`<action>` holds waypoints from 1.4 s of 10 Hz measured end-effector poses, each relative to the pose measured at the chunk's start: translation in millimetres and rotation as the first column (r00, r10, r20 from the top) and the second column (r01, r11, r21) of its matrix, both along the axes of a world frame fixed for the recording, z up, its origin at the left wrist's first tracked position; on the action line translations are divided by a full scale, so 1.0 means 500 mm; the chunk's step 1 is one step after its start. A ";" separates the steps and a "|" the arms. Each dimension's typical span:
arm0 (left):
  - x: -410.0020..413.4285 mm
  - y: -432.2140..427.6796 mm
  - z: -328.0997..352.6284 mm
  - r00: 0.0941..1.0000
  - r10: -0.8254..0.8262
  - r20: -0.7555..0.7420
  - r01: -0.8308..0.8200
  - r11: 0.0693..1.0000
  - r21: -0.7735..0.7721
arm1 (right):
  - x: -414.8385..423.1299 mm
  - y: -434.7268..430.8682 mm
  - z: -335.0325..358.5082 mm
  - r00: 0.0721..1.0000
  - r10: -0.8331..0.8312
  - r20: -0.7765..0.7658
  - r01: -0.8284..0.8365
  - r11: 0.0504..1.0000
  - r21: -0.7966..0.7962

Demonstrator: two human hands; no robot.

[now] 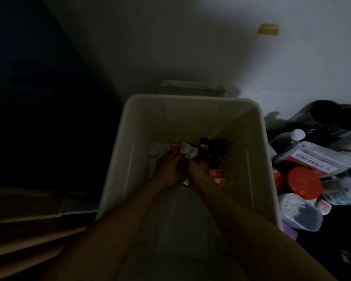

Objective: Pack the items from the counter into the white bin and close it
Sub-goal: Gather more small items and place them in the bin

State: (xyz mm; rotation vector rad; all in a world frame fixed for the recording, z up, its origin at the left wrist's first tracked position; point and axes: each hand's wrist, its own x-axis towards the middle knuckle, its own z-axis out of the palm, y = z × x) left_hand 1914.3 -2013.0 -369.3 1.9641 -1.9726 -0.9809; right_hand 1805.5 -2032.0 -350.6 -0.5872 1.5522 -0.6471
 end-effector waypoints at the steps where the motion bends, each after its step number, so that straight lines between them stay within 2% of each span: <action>1: -0.004 -0.001 -0.007 1.000 0.003 0.006 -0.003 0.999 0.044 | -0.008 -0.006 0.000 0.993 0.091 -0.076 -0.092 0.996 -0.009; 2: 0.000 -0.003 -0.009 0.999 0.010 -0.031 -0.009 0.999 0.041 | -0.018 -0.015 -0.004 0.968 0.180 -0.174 -0.181 0.983 0.009; 3: 0.002 -0.005 -0.011 1.000 -0.003 -0.014 0.004 0.997 0.075 | -0.020 -0.014 -0.007 0.954 0.220 -0.203 -0.216 0.976 0.043; 5: 0.005 0.014 0.001 0.997 0.025 -0.078 -0.027 1.000 -0.014 | -0.031 -0.004 0.001 0.951 0.235 -0.203 -0.229 0.972 0.056; 7: -0.004 0.057 0.042 0.992 0.068 -0.105 -0.072 0.997 -0.038 | -0.027 0.027 0.043 0.982 0.166 -0.086 -0.167 0.986 0.001; 10: -0.053 0.109 0.131 0.979 0.127 -0.161 -0.143 0.985 -0.095 | -0.080 0.090 0.154 0.947 0.321 -0.023 -0.322 0.945 -0.060; 11: -0.072 0.131 0.176 0.971 0.136 -0.199 -0.168 0.973 -0.158 | -0.101 0.109 0.196 0.936 0.349 -0.057 -0.353 0.927 -0.129; 12: -0.091 0.148 0.212 0.984 0.086 -0.158 -0.119 0.970 -0.210 | -0.122 0.128 0.222 0.924 0.375 -0.077 -0.383 0.904 -0.193; 14: -0.119 0.151 0.285 0.971 0.122 -0.206 -0.176 0.947 -0.267 | -0.187 0.135 0.283 0.932 0.347 -0.101 -0.360 0.870 -0.336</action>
